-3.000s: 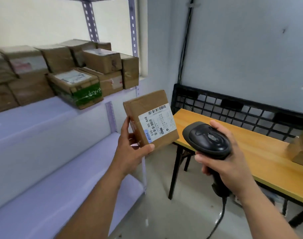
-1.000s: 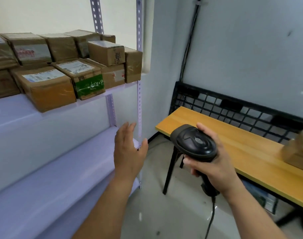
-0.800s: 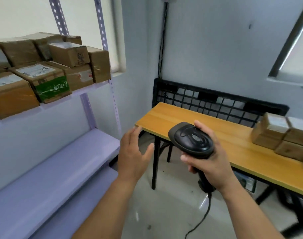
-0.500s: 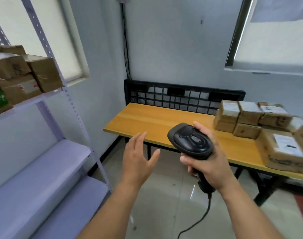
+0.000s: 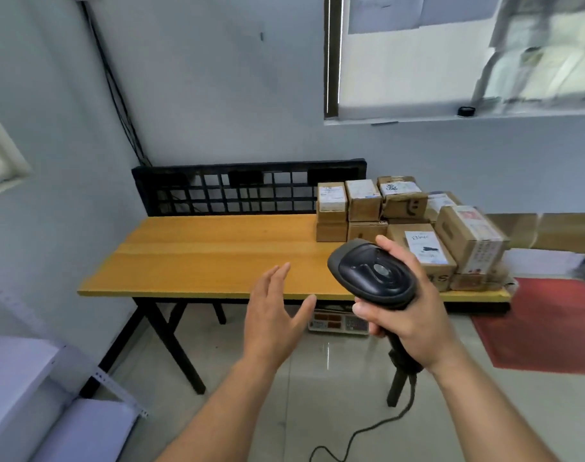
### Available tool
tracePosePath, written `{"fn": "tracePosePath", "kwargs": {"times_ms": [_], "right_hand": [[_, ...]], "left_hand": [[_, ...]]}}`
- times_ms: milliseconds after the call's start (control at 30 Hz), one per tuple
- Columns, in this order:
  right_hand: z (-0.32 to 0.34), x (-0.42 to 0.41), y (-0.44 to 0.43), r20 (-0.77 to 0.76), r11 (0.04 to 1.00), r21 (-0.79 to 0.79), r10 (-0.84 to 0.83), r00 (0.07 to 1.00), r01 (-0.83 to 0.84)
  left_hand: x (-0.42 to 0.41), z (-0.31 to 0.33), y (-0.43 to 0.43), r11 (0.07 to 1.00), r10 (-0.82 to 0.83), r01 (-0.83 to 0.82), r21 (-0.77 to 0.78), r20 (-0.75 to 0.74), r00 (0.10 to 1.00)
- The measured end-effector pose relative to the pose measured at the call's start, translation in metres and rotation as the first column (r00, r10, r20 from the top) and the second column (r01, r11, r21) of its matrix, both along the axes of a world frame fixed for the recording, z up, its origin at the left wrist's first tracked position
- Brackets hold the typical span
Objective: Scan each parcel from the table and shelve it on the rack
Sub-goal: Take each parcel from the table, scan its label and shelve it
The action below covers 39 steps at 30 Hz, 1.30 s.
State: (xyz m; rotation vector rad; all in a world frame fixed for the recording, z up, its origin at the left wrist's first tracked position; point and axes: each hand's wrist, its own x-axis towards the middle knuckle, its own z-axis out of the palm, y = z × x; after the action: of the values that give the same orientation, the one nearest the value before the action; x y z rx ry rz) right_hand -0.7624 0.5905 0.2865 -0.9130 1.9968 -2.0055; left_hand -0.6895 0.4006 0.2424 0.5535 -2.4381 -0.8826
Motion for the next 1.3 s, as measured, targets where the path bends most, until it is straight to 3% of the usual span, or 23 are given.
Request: {"fn": "tracePosePath", "kwargs": {"times_ms": [433,733,1100,1300], "right_hand": [[-0.015,-0.088,0.06,0.092,0.955,0.07,-0.294,0.951,0.288],[-0.026,-0.155,0.086,0.034,0.897,0.124,-0.431,0.902,0.424],[-0.032,-0.228,0.169,0.077,0.915,0.123,-0.394,0.916,0.383],[-0.037,-0.281,0.234,0.105,0.941,0.105,-0.331,0.938,0.321]], "left_hand": [[-0.141,-0.016,0.041,0.957,-0.271,0.255,0.137,0.115,0.956],[-0.229,-0.018,0.054,0.919,-0.362,0.329,0.219,0.133,0.923],[-0.3,-0.014,0.14,0.932,-0.328,0.29,0.216,0.164,0.93],[-0.358,-0.009,0.216,0.974,-0.204,0.161,0.157,0.323,0.924]]}}
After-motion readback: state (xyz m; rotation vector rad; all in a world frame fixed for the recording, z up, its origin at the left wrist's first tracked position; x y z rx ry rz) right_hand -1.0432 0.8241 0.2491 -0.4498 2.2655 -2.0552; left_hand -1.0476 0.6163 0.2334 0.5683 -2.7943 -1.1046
